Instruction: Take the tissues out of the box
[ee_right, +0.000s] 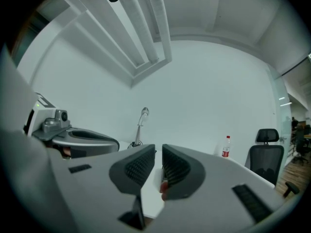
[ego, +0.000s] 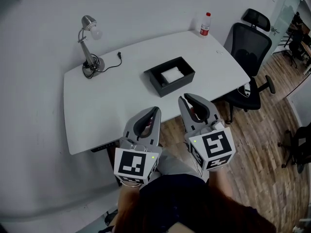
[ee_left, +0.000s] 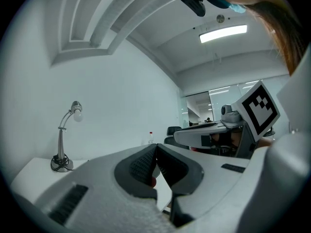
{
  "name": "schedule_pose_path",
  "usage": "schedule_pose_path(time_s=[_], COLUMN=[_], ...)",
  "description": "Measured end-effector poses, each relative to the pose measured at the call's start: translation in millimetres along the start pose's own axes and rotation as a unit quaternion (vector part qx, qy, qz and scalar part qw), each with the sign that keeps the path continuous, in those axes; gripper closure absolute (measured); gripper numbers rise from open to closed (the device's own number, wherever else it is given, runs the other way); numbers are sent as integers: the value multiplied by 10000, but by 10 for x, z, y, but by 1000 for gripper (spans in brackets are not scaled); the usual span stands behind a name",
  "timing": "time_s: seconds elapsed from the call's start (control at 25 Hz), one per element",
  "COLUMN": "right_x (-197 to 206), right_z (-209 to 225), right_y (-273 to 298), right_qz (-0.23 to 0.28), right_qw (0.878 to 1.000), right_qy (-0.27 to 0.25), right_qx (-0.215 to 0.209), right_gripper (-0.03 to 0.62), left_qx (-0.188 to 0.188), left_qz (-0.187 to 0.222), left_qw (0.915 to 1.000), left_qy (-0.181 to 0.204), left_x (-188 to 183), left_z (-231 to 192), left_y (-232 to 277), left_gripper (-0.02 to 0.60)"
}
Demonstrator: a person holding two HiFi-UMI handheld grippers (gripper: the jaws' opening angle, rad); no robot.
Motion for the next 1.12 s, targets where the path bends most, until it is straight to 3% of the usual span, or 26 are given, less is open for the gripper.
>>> schedule_pose_path(time_s=[1.12], right_x=[191], right_z=[384], right_y=[1191], right_qz=[-764], right_qw=[9969], right_qy=[-188], right_qx=[-22], right_gripper=[424], left_qx=[299], left_qz=[-170], left_qw=[9994], left_qy=[-98], left_x=[128], left_z=[-849], left_y=[885], left_gripper=[557])
Point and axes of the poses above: the fingertips, and each gripper's own axes: y forward along the fingers, z to its right, x out of its underside, the point moved 10 cm from there along -y, backward along the fingers, and after that the axes turned 4 degrees about x, right-handed, at the moved point
